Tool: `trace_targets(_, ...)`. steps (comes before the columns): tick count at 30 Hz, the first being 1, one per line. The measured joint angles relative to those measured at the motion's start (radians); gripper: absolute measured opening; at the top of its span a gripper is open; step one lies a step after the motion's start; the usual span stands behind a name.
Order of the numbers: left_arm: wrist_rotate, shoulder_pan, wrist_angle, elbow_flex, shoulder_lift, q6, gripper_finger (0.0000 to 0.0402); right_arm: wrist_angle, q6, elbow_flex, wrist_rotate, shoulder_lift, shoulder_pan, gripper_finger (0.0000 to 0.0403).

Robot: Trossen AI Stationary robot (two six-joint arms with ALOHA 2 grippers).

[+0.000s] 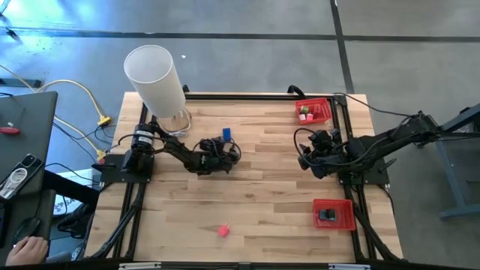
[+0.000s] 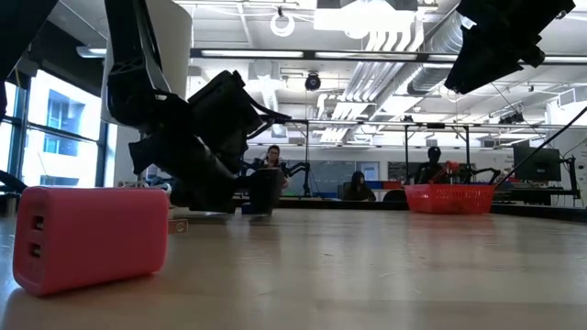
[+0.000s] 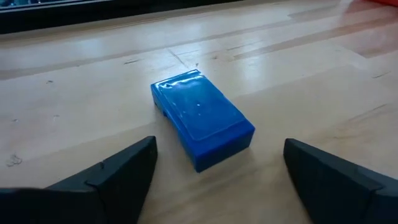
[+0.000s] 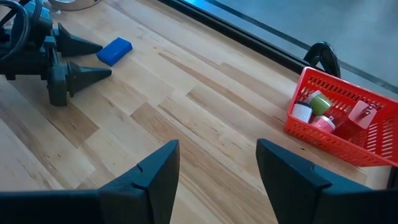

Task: Pick & Place Office items
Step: Put the blue digital clock into the bottom red basket

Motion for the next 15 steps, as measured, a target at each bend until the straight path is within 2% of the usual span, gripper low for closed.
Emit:
trace_targets(9, -0.014, 0.001, 0.002, 0.0, 0.0, -0.001, 0.0225, 0.007, -0.013, 0.0, 0.0, 0.0, 0.0, 0.0201)
trace_targets(15, -0.012, 0.001, 0.003, 0.0, 0.0, 0.0, 0.0172, 0.007, -0.013, 0.0, 0.0, 0.0, 0.0, 0.0201)
